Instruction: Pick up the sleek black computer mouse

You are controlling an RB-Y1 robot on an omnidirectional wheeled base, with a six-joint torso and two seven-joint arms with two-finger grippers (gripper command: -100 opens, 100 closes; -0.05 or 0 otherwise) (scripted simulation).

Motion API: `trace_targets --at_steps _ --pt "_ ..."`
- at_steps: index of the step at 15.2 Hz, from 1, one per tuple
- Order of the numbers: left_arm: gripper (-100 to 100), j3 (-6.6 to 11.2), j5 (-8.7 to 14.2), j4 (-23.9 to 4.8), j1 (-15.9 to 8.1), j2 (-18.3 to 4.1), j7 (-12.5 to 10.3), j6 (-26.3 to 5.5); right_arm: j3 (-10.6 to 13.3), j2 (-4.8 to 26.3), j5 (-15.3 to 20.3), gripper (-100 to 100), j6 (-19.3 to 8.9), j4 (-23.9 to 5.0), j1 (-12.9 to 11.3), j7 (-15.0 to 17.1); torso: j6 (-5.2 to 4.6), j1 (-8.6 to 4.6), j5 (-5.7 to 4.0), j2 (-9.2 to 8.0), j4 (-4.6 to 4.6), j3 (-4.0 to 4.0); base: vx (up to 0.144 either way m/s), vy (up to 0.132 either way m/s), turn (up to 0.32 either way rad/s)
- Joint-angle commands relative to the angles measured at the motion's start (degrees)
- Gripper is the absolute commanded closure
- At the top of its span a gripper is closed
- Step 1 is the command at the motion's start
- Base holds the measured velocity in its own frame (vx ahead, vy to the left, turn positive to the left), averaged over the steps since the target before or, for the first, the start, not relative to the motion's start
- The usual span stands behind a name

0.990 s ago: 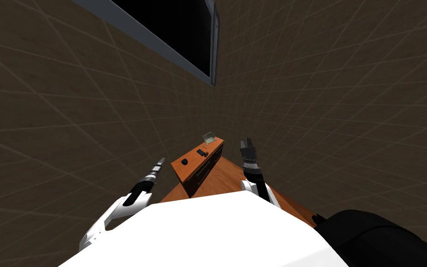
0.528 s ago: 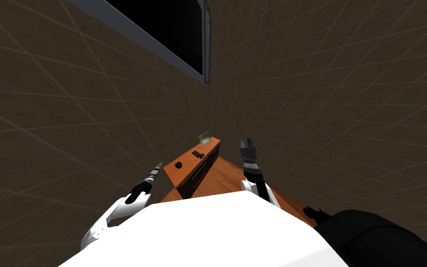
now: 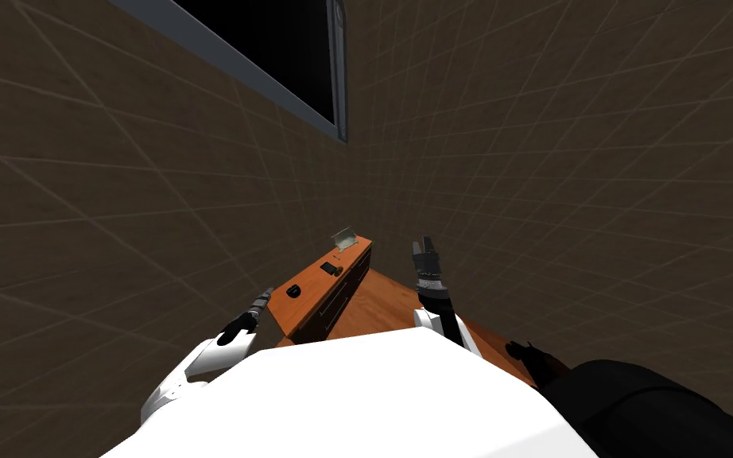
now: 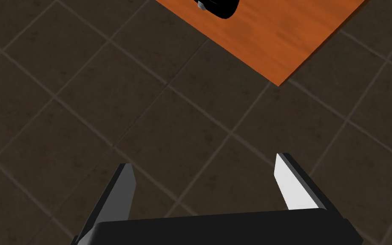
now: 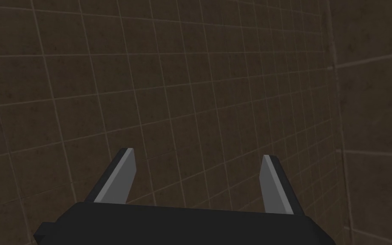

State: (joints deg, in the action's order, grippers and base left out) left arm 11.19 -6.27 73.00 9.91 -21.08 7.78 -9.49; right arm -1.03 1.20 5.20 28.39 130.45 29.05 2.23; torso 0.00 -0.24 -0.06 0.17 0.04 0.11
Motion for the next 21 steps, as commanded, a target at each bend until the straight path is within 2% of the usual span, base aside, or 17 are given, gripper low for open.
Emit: trace_targets --at_steps 1,2,3,5,6,8,9,11,12,13,14,15,16,17,18,19,21 --pt "-100 0.48 -0.18 -2.86 -1.12 -0.33 0.48 -2.36 0.00 0.00 0.00 0 0.00 0.00 0.00 0.00 0.00 0.00 0.00 0.00 0.00 0.00 0.077 -0.058 -0.137" --pt "-100 0.48 -0.18 -3.97 -1.12 -0.33 0.48 -2.36 0.00 0.00 0.00 0 0.00 0.00 0.00 0.00 -0.02 -0.02 0.00 0.03 0.00 0.01 0.076 -0.056 -0.144" --pt "-100 0.87 -0.29 -5.33 -2.26 -0.68 0.85 -4.31 0.00 0.00 0.00 0 0.00 0.00 0.00 0.00 -0.02 -0.02 0.00 0.03 0.00 0.01 0.086 -0.064 -0.195" --pt "-100 0.87 -0.29 -6.99 -2.26 -0.68 0.85 -4.31 0.00 0.00 0.00 0 0.00 0.00 0.00 0.00 -0.02 -0.05 -0.01 0.07 0.01 0.04 0.074 -0.047 -0.095" --pt "-100 1.25 -0.40 -8.82 -3.37 -0.99 1.21 -6.23 0.00 0.00 0.00 0 0.00 0.00 0.00 0.00 0.02 0.00 0.00 0.01 0.01 0.01 0.067 -0.034 -0.100" --pt "-100 1.25 -0.40 -9.94 -3.37 -0.99 1.21 -6.23 0.00 0.00 0.00 0 0.00 0.00 0.00 0.00 -0.01 0.05 0.01 0.01 0.00 0.00 0.066 -0.025 -0.090" --pt "-100 1.62 -0.52 -11.46 -4.45 -1.28 1.56 -8.09 0.00 0.00 0.00 0 0.00 0.00 0.00 0.00 0.01 0.08 0.02 -0.03 -0.01 -0.02 0.060 -0.025 -0.141" --pt "-100 1.62 -0.52 -12.82 -4.45 -1.28 1.56 -8.09 0.00 0.00 0.00 0 0.00 0.00 0.00 0.00 -0.02 0.07 0.02 -0.01 -0.01 -0.01 0.064 -0.024 -0.096" --pt "-100 1.98 -0.62 -14.76 -5.49 -1.55 1.90 -9.90 0.00 0.00 0.00 0 0.00 0.00 0.00 0.00 0.01 0.09 0.02 -0.04 -0.01 -0.02 0.061 -0.032 -0.107" --pt "-100 1.98 -0.62 -15.61 -5.49 -1.55 1.90 -9.90 0.00 0.00 0.00 0 0.00 0.00 0.00 0.00 -0.02 0.06 0.02 -0.04 -0.01 -0.03 0.072 -0.039 -0.120" --pt "-100 2.33 -0.73 -18.17 -6.50 -1.78 2.23 -11.64 0.00 0.00 0.00 0 0.00 0.00 0.00 0.00 -0.01 0.04 0.01 -0.01 -0.01 -0.01 0.082 -0.046 -0.168" --pt "-100 2.33 -0.73 -18.30 -6.50 -1.78 2.23 -11.64 0.00 0.00 0.00 0 0.00 0.00 0.00 0.00 -0.03 0.01 0.01 0.02 0.00 0.00 0.086 -0.042 -0.145" --pt "-100 2.67 -0.83 -20.88 -7.46 -2.00 2.55 -13.13 0.00 0.00 0.00 0 0.00 0.00 0.00 0.00 -0.01 0.00 0.00 0.04 0.00 0.02 0.106 -0.023 -0.152" --pt "-100 2.67 -0.83 -20.88 -7.46 -2.00 2.55 -13.31 0.00 0.00 0.00 0 0.00 0.00 0.00 0.00 -0.02 0.05 0.00 0.09 0.01 0.04 0.105 -0.010 -0.123" --pt "-100 2.99 -0.92 -23.14 -8.38 -2.19 2.85 -14.90 0.00 0.00 0.00 0 0.00 0.00 0.00 0.00 -0.01 0.09 0.01 0.10 0.02 0.06 0.107 -0.021 -0.150" --pt "-100 2.99 -0.92 -23.33 -8.38 -2.19 2.85 -14.90 0.00 0.00 0.00 0 0.00 0.00 0.00 0.00 -0.02 0.08 0.02 0.13 0.02 0.07 0.103 -0.020 -0.129" --pt "-100 3.30 -1.01 -25.65 -9.24 -2.37 3.14 -16.40 0.00 0.00 0.00 0 0.00 0.00 0.00 0.00 -0.02 0.09 0.02 0.13 0.02 0.07 0.095 -0.012 -0.118"
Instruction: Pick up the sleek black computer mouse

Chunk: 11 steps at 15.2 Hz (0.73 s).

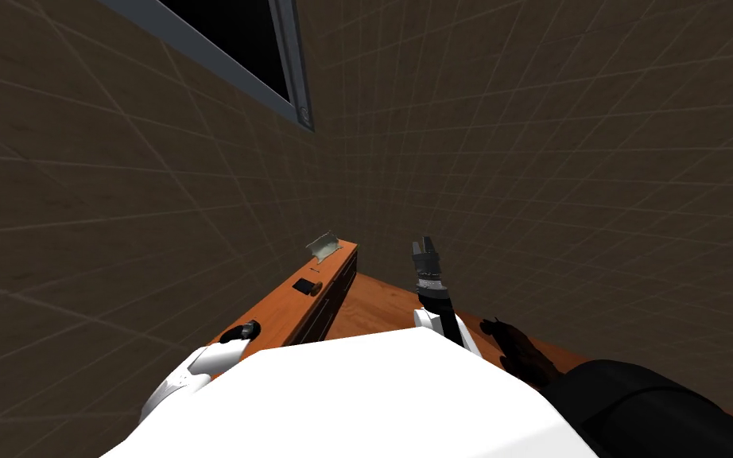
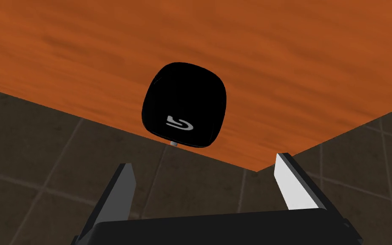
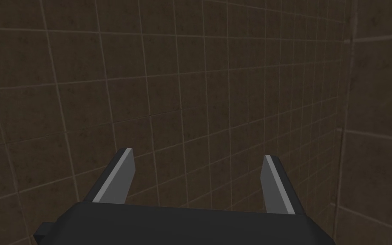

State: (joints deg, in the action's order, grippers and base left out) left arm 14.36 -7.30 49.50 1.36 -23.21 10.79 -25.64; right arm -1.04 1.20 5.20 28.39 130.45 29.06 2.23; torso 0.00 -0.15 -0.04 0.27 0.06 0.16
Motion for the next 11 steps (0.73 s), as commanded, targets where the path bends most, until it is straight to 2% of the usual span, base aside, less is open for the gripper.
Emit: trace_targets --at_steps 1,4,9,11 --pt "-100 0.13 0.01 -2.16 -0.68 -0.24 0.13 -0.25 0.00 0.00 0.00 0 0.00 0.00 0.00 0.00 0.00 0.00 0.00 0.00 0.00 0.00 0.056 -0.009 -0.037" --pt "-100 0.68 -0.15 -6.09 -2.22 -0.53 0.64 -2.95 0.00 0.00 0.00 0 0.00 0.00 -0.01 0.00 0.00 0.01 0.00 -0.16 -0.03 -0.09 0.059 -0.010 -0.100" --pt "-100 1.50 -0.40 -12.51 -4.40 -0.91 1.40 -6.94 0.00 0.00 0.00 0 0.00 0.00 0.00 0.00 0.00 0.02 0.00 -0.02 -0.01 -0.01 0.098 -0.004 -0.133" --pt "-100 1.64 -0.44 -13.52 -4.74 -0.96 1.52 -7.59 0.00 0.00 0.00 0 0.00 0.00 0.00 0.00 0.01 0.04 0.00 -0.05 -0.01 -0.03 0.071 0.006 -0.067"
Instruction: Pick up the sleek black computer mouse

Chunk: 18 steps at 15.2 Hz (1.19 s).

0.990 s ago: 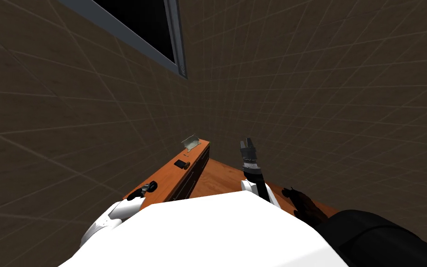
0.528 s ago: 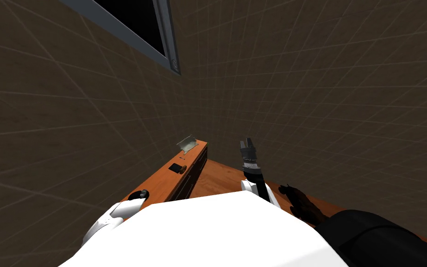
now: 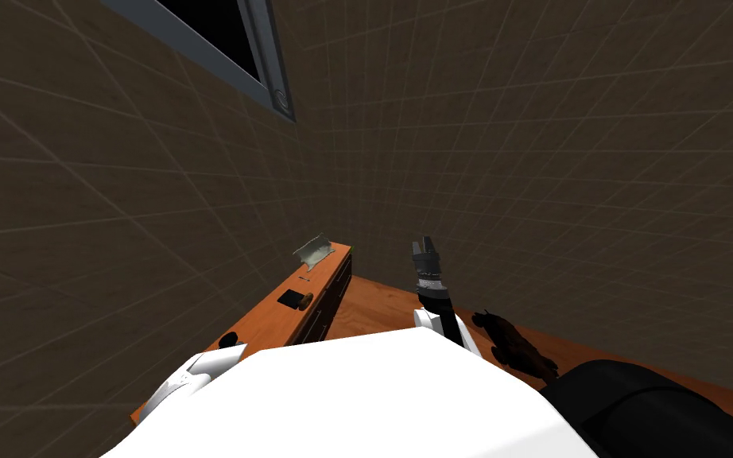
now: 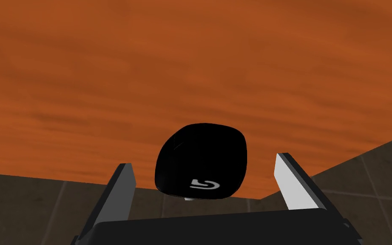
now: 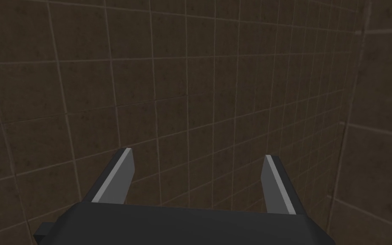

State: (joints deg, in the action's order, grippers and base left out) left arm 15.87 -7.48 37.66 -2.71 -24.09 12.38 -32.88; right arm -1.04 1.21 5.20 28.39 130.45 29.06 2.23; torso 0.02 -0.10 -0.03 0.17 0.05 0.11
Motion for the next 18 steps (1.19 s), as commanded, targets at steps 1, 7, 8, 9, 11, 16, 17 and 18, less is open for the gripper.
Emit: trace_targets --at_steps 1,7,8,9,11,16,17,18 --pt "-100 0.13 -0.26 -1.68 -0.68 -0.08 -0.06 -0.35 0.00 0.00 0.00 0 0.00 0.00 0.00 0.00 0.00 0.00 0.00 0.00 0.00 0.00 0.046 0.004 -0.036" --pt "-100 -0.29 -1.14 -4.44 0.02 0.19 -1.81 1.45 0.00 0.00 0.00 0 0.00 0.00 -0.01 0.00 0.01 0.04 0.01 -0.21 -0.04 -0.12 0.035 0.014 -0.036" --pt "-100 -0.57 -1.58 -5.54 0.44 0.32 -2.77 2.84 0.00 0.00 0.00 0 0.00 0.00 0.00 0.00 0.01 0.10 0.02 -0.13 -0.03 -0.08 0.082 0.056 -0.047" --pt "-100 -0.71 -1.79 -6.09 0.65 0.38 -3.25 3.53 0.00 0.00 0.00 0 0.00 0.00 0.00 0.00 0.02 0.17 0.03 -0.07 -0.02 -0.04 0.079 0.063 -0.043" --pt "-100 -1.13 -2.45 -7.74 1.28 0.58 -4.68 5.62 -0.01 0.01 0.00 0 0.00 0.00 0.00 0.00 0.02 0.25 0.05 -0.03 -0.01 -0.02 0.083 0.068 -0.035" --pt "100 -1.00 -2.45 -7.88 0.77 0.52 -4.23 4.90 0.00 0.00 0.00 0 0.00 0.00 -0.01 0.00 -0.07 0.32 0.14 -0.16 -0.11 -0.12 0.013 0.011 0.004" --pt "100 -1.00 -2.45 -7.88 0.77 0.52 -4.23 4.91 0.00 0.00 0.00 0 0.00 0.00 -0.01 0.00 -0.07 0.33 0.14 -0.17 -0.11 -0.13 0.000 0.000 0.000" --pt "100 -0.71 -1.79 -6.09 0.65 0.38 -3.25 3.53 0.00 0.00 0.00 0 0.00 0.00 -0.01 0.00 -0.07 0.33 0.14 -0.18 -0.11 -0.13 -0.031 -0.018 0.025"
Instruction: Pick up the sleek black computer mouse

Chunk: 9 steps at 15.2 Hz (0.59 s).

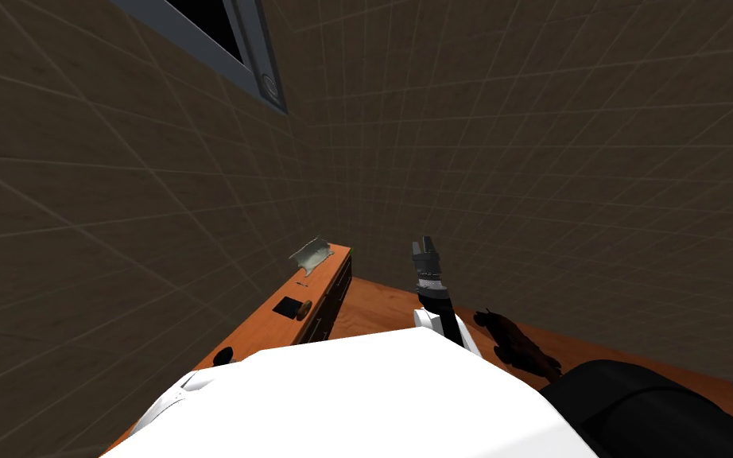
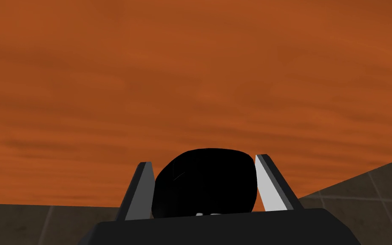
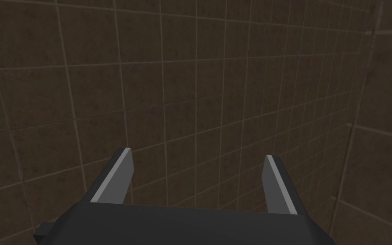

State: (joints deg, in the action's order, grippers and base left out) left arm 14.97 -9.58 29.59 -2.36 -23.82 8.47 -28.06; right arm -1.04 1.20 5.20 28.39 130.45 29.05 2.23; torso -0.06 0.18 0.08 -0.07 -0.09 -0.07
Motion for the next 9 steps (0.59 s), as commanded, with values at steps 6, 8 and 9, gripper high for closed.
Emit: trace_targets --at_steps 6,8,9 --pt "100 0.61 0.96 3.64 -0.32 -0.08 2.10 -3.37 0.00 0.00 0.00 0 0.00 0.00 -0.01 0.00 -0.01 -0.19 -0.04 -0.16 -0.02 -0.09 -0.044 -0.036 0.019" --pt "100 1.03 1.62 5.29 -0.95 -0.28 3.53 -5.46 0.00 0.00 0.00 0 0.00 0.00 0.00 0.00 -0.01 -0.12 -0.06 -0.14 -0.04 -0.09 -0.041 -0.024 0.025" --pt "100 1.17 1.84 5.84 -1.16 -0.34 4.01 -6.15 0.00 0.00 0.00 0 0.00 0.00 0.00 0.00 -0.02 -0.14 -0.06 -0.14 -0.03 -0.09 -0.051 -0.028 0.028"
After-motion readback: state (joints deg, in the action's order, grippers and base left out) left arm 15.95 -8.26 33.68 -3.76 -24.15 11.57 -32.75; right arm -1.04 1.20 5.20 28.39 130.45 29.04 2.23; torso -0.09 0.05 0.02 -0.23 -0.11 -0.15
